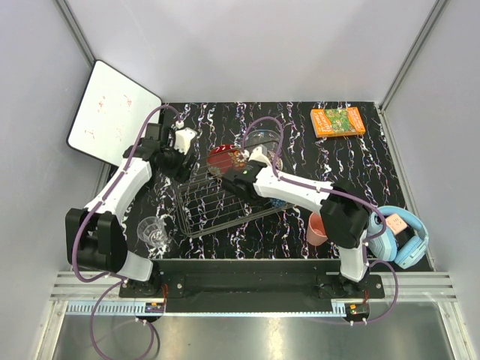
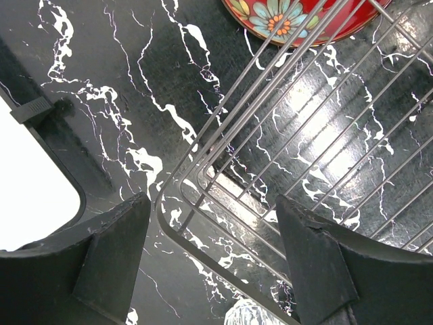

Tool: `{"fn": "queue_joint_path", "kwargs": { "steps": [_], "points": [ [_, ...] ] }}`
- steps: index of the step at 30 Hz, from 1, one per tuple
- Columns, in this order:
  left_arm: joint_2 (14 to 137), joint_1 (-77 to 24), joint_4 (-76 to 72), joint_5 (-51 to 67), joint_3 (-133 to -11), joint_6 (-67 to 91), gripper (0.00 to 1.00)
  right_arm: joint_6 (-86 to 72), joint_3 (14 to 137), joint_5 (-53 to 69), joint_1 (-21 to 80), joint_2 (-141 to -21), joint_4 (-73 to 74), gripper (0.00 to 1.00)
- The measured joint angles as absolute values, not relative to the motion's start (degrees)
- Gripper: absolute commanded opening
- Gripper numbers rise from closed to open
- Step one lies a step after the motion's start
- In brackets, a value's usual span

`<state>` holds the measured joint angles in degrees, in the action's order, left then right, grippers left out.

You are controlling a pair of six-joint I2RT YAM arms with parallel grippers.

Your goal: Load the mixed dishes into the dish rack

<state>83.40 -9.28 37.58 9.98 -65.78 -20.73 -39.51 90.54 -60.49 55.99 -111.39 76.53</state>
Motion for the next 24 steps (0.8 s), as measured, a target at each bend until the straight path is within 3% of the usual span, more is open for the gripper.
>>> {"fn": "queue_joint_path", "kwargs": {
  "steps": [6,9,13,17,20,21,24],
  "points": [
    [83.40,-9.28,37.69,9.98,-65.73,-20.71,0.79,-39.88,88.42,-57.30,58.81,-109.08,76.60,0.46],
    [83.40,-9.28,37.71,9.96,-65.73,-20.73,0.79,-39.92,88.07,-55.33,59.64,-107.33,76.77,0.47],
    [83.40,-9.28,37.71,9.74,-65.56,-20.75,0.79,-40.10,88.03,-53.65,59.79,-104.62,76.77,0.39],
    [83.42,-9.28,37.80,9.34,-65.14,-20.80,0.79,-40.91,88.64,-52.84,59.81,-101.71,76.84,0.54],
    [83.44,-9.28,37.80,9.19,-65.10,-20.78,0.79,-42.13,90.96,-53.58,59.72,-99.70,77.10,0.53],
    [83.44,-9.28,37.80,9.19,-65.10,-20.75,0.79,-42.76,92.12,-54.41,59.61,-99.22,77.19,0.60],
    [83.48,-9.28,37.80,9.21,-65.10,-20.73,0.79,-45.01,94.54,-56.84,57.89,-98.72,77.12,0.62]
  ]
}}
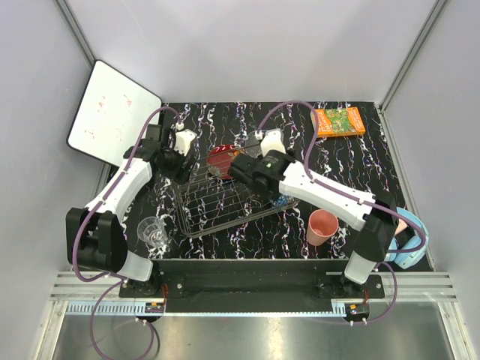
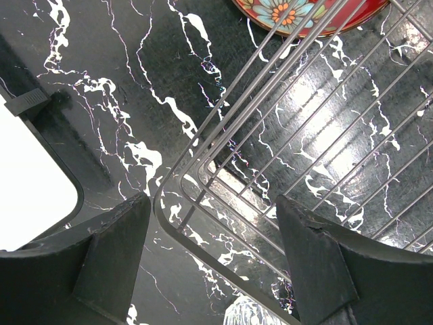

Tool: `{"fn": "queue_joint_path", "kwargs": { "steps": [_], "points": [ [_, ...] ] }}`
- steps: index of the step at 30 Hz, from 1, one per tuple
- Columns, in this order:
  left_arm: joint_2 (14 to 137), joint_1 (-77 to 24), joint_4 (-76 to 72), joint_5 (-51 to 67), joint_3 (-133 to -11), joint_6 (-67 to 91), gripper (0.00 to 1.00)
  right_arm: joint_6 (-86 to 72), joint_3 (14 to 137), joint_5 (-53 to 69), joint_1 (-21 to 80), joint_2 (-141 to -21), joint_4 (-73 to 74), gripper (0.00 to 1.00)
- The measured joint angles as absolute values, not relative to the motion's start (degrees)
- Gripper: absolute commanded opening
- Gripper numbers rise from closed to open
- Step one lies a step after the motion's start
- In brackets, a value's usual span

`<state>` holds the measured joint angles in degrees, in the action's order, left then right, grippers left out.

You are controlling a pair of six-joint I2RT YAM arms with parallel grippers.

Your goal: Load the mixed dishes into the dish rack

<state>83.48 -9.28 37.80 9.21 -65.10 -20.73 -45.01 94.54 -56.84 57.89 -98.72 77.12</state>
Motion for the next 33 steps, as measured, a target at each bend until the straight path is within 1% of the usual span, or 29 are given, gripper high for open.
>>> {"fn": "queue_joint_path", "kwargs": {
  "steps": [6,12,16,25,33],
  "points": [
    [83.50,-9.28,37.80,9.21,-65.10,-20.73,0.79,-49.95,93.30,-59.35,53.10,-100.62,77.10,0.61],
    [83.48,-9.28,37.80,9.21,-65.10,-20.73,0.79,-50.76,86.56,-58.76,53.21,-101.03,77.19,0.61],
    [83.50,-9.28,37.80,9.23,-65.10,-20.73,0.79,-49.65,84.25,-57.39,53.21,-100.75,77.23,0.61],
    [83.50,-9.28,37.80,9.32,-65.10,-20.71,0.79,-46.98,83.20,-52.97,54.08,-98.91,75.61,0.62],
    [83.48,-9.28,37.80,9.32,-65.08,-20.71,0.79,-43.22,82.52,-50.28,55.96,-96.51,69.95,0.63]
  ]
}}
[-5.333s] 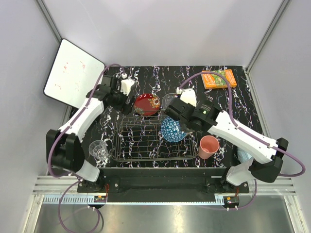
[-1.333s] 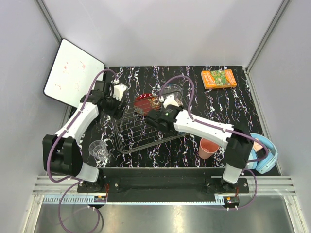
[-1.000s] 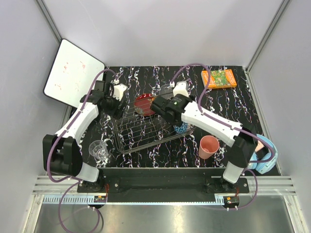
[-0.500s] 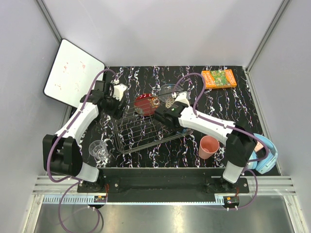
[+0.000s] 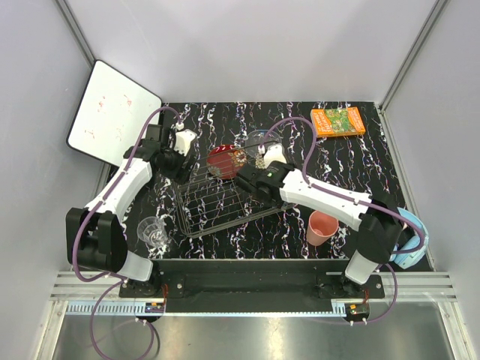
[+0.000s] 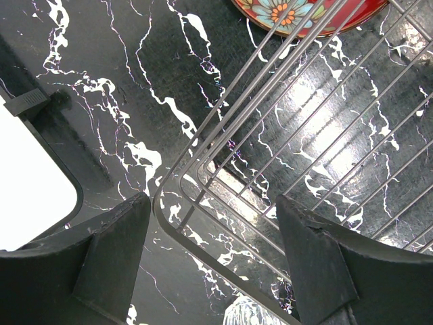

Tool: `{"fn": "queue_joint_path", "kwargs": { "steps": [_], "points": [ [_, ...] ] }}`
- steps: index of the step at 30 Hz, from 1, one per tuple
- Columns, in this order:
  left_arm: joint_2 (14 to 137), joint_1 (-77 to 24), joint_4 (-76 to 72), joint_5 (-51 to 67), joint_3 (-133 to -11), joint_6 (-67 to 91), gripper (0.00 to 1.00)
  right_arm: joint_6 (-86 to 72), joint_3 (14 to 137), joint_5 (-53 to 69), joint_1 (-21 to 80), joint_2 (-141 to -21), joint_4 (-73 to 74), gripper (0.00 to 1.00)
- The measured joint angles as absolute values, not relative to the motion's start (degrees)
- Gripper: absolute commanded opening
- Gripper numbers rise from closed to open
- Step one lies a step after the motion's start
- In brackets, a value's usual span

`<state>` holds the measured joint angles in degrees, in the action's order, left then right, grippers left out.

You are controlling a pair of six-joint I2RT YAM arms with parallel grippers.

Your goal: Load the mixed dishes into the dish rack

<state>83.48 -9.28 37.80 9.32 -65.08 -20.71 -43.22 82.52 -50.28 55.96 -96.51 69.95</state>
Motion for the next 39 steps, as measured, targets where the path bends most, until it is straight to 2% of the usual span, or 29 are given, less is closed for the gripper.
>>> {"fn": "queue_joint_path", "kwargs": {
  "steps": [6,10,11,12,20,21,24,33,39],
  "points": [
    [83.50,-9.28,37.80,9.30,-65.08,-20.71,0.79,-41.74,80.95,-50.48,55.92,-98.19,65.84,0.58],
    [83.50,-9.28,37.80,9.32,-64.99,-20.71,0.79,-40.77,79.02,-51.48,55.37,-99.24,62.43,0.48],
    [83.50,-9.28,37.80,9.30,-64.97,-20.71,0.79,-40.66,78.48,-51.86,55.05,-99.35,61.60,0.41],
    [83.48,-9.28,37.80,9.30,-64.95,-20.71,0.79,-40.49,77.95,-52.38,54.63,-99.39,60.77,0.38],
    [83.50,-9.28,37.80,9.23,-64.23,-20.73,0.79,-39.94,75.83,-56.01,53.21,-99.42,56.84,0.19],
    [83.50,-9.28,37.78,9.23,-64.23,-20.73,0.79,-39.94,75.53,-56.07,53.23,-99.42,56.34,0.11],
    [83.50,-9.28,37.80,9.23,-64.23,-20.73,0.79,-39.55,74.74,-56.90,53.34,-99.44,56.07,0.00],
    [83.50,-9.28,37.80,9.23,-64.23,-20.73,0.79,-42.35,73.73,-63.72,55.79,-101.67,58.67,0.00],
    [83.50,-9.28,37.78,9.23,-64.23,-20.73,0.79,-56.38,81.12,-70.39,60.42,-112.25,73.58,0.00]
  ]
}}
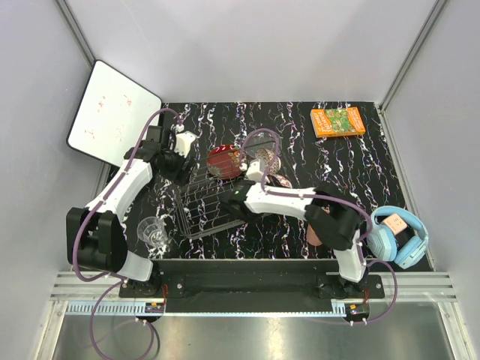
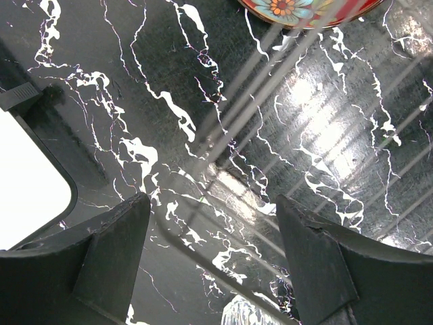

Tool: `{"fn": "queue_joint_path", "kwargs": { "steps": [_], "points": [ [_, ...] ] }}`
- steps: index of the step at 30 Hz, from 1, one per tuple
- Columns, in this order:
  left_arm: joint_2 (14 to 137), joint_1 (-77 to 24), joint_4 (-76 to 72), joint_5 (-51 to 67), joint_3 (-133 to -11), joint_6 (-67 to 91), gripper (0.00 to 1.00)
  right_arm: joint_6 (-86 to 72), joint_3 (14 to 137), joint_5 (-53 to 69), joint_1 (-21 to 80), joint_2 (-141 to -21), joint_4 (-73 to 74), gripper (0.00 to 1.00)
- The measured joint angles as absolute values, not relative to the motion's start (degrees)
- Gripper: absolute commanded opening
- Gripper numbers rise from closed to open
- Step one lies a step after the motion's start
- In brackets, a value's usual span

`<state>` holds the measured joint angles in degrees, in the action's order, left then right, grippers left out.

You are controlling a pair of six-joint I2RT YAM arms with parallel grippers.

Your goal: Load the mixed dishes into the dish rack

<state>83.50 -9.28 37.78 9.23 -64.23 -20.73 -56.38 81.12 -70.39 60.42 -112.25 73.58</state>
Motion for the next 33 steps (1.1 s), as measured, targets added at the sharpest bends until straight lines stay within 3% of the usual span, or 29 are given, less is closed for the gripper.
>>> {"fn": "queue_joint_path", "kwargs": {
  "steps": [11,12,19,28,33],
  "points": [
    [83.50,-9.17,37.80,8.78,-64.10,-20.97,0.79,-67.77,83.02,-74.37,63.48,-116.86,79.15,0.04],
    [83.50,-9.17,37.80,8.78,-64.10,-20.97,0.79,-67.94,82.94,-74.24,63.51,-116.73,79.15,0.07],
    [83.57,-9.30,37.80,9.04,-64.10,-20.88,0.79,-69.34,82.46,-70.46,65.89,-114.37,78.37,0.64],
    [86.91,-12.05,36.75,8.10,-64.95,-20.45,0.79,-69.32,85.01,-65.78,68.25,-108.79,77.82,0.73],
    [86.72,-12.64,39.05,9.78,-66.61,-19.40,0.79,-67.35,89.54,-65.34,64.64,-104.51,77.03,0.76]
  ]
}}
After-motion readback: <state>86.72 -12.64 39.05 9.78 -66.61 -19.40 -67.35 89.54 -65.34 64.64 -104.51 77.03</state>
